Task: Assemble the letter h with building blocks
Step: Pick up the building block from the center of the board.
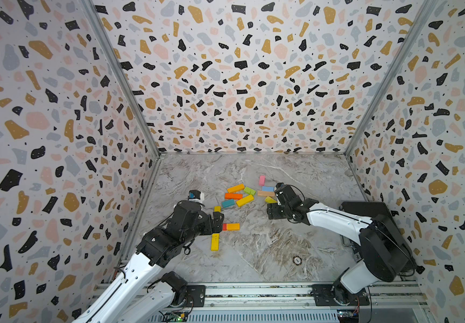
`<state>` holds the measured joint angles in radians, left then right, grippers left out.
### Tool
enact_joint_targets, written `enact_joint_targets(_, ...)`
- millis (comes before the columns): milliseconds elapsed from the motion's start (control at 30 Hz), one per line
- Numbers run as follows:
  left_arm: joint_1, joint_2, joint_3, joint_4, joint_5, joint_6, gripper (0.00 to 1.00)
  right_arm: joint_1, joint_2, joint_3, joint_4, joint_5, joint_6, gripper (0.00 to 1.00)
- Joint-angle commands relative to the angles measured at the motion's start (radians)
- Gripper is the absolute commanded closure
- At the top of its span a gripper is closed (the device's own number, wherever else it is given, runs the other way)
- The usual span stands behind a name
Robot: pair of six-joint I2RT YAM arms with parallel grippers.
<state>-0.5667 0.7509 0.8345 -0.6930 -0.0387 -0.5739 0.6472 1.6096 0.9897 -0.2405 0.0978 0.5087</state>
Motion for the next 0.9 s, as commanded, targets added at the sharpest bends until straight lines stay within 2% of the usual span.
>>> enact_joint_targets(0, 0.005, -0.014, 0.012, -0.007, 0.049, 0.033, 0.01, -0.062, 0.077, 0.094, -0.041, -0.035, -0.063, 0.18)
enact_joint_targets(133, 0.005, -0.033, -0.012, 0.010, 0.092, 0.034, 0.01, -0.121, 0.202, 0.221, -0.093, -0.095, -0.096, 0.19)
enact_joint_targets(300, 0.005, -0.048, -0.033, 0.015, 0.112, 0.037, 0.01, -0.125, 0.303, 0.311, -0.155, -0.105, -0.131, 0.21)
enact_joint_targets(500, 0.005, -0.056, -0.035, 0.032, 0.144, 0.035, 0.01, -0.123, 0.330, 0.307, -0.157, -0.147, -0.113, 0.25)
enact_joint_targets(667, 0.005, -0.055, -0.036, 0.036, 0.152, 0.038, 0.01, -0.106, 0.298, 0.237, -0.126, -0.197, -0.078, 0.29)
enact_joint_targets(867, 0.005, -0.059, -0.039, 0.039, 0.154, 0.034, 0.01, -0.059, 0.291, 0.222, -0.170, -0.119, -0.062, 0.37)
